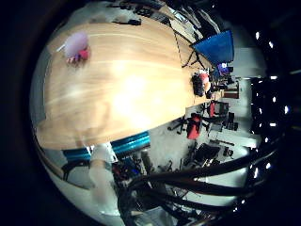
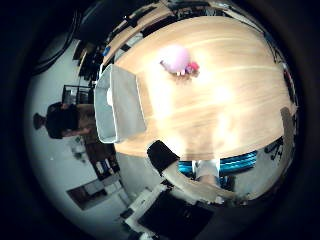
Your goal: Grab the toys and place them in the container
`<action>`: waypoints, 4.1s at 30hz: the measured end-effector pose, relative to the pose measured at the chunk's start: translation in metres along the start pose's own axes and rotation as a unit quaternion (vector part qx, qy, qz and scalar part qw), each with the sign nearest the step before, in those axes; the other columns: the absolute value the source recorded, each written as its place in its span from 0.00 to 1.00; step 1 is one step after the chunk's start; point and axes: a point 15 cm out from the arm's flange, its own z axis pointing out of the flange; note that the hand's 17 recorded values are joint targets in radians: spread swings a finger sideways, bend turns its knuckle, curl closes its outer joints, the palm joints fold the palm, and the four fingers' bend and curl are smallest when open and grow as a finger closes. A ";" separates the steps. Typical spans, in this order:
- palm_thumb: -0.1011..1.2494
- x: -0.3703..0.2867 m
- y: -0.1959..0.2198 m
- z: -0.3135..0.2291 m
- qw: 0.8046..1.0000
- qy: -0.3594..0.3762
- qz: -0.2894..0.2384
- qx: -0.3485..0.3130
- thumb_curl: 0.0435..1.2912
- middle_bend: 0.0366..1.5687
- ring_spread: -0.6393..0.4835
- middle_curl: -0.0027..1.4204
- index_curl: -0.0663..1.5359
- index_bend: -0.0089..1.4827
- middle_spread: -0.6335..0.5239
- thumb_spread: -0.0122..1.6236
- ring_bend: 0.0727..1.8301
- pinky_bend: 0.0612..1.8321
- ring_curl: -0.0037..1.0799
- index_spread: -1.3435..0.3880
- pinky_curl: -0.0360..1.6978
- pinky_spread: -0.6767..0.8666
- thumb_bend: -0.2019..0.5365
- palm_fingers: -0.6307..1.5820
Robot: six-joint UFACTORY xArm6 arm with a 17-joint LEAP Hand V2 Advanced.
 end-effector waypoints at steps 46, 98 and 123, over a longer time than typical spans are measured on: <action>0.25 -0.112 -0.176 0.118 0.993 0.004 -0.094 -0.072 0.20 0.14 0.59 0.26 0.22 0.11 0.48 0.59 0.32 0.48 0.19 0.53 0.10 0.73 0.24 0.42; 0.92 -0.093 -0.234 0.142 0.998 -0.007 -0.054 -0.002 0.33 0.42 0.24 0.47 0.31 0.20 0.14 0.67 0.62 0.64 0.43 0.46 0.19 0.10 0.46 0.79; 0.96 -0.097 -0.200 -0.013 0.995 -0.017 -0.066 0.073 0.37 0.41 0.24 0.52 0.44 0.16 0.13 0.64 0.63 0.60 0.45 0.44 0.23 0.08 0.26 0.80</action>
